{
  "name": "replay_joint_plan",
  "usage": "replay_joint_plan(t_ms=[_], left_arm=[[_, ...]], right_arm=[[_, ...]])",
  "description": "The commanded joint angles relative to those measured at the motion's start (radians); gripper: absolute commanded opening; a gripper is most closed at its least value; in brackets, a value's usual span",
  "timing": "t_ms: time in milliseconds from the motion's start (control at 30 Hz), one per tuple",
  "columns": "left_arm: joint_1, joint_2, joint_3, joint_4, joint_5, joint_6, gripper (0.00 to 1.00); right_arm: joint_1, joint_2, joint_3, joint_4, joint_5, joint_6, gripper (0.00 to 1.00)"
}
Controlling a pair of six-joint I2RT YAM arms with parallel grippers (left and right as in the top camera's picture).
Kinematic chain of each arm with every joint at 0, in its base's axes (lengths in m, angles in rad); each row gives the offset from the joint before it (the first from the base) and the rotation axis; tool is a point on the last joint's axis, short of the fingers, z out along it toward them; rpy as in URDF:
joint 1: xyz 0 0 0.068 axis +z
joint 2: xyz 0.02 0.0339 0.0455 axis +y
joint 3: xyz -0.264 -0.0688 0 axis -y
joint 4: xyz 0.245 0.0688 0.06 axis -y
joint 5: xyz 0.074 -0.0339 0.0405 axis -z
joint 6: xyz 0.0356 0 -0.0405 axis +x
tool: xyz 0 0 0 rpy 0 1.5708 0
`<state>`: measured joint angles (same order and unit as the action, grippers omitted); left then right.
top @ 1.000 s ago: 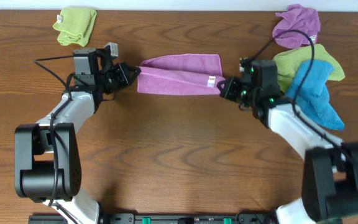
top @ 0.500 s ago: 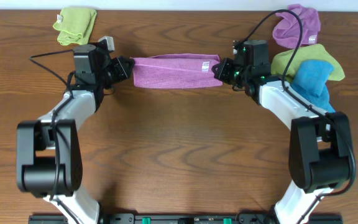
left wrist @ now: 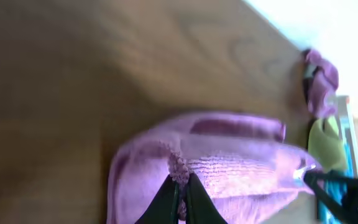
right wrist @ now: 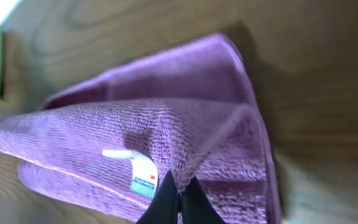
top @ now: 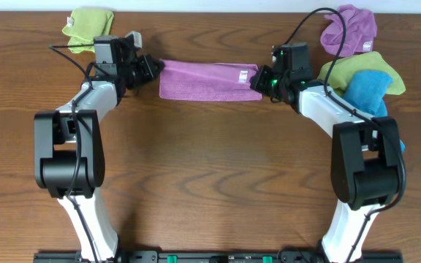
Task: Fold the cloth
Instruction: 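Lay the folded near edge onto the far edge with both grippers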
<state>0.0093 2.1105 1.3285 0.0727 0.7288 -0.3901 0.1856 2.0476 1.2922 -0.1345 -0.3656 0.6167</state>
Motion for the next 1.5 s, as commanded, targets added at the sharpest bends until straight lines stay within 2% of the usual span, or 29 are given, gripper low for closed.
replay_joint_plan(t_ms=[0, 133, 233, 400, 567, 833, 1000, 1200, 1467], left_arm=[[0.003, 0.021, 0.016, -0.055, 0.063, 0.066, 0.06], [0.003, 0.021, 0.016, -0.179, 0.068, 0.122, 0.06], [0.003, 0.021, 0.016, -0.203, 0.064, 0.144, 0.06], [0.003, 0.021, 0.016, -0.194, 0.019, 0.143, 0.06], [0.003, 0.021, 0.044, -0.111, 0.007, 0.119, 0.06], [0.002, 0.068, 0.188, -0.101, -0.041, 0.124, 0.06], [0.003, 0.113, 0.245, -0.177, -0.004, 0.133, 0.06], [0.004, 0.112, 0.245, -0.413, -0.008, 0.238, 0.06], [0.004, 0.112, 0.245, -0.424, -0.070, 0.237, 0.06]], right_arm=[[0.001, 0.006, 0.016, -0.033, -0.006, -0.013, 0.02], [0.001, 0.006, 0.016, -0.090, -0.009, -0.029, 0.02], [-0.004, 0.006, 0.016, -0.108, -0.008, -0.034, 0.01], [-0.015, 0.006, 0.017, -0.095, -0.008, -0.034, 0.01], [-0.020, 0.006, 0.046, -0.030, -0.009, -0.033, 0.01], [-0.027, 0.008, 0.078, 0.034, 0.051, -0.034, 0.02], [-0.042, 0.011, 0.079, 0.008, 0.027, -0.034, 0.02], [-0.039, 0.011, 0.079, -0.112, -0.020, -0.035, 0.02], [-0.036, 0.012, 0.078, -0.174, -0.011, -0.065, 0.01]])
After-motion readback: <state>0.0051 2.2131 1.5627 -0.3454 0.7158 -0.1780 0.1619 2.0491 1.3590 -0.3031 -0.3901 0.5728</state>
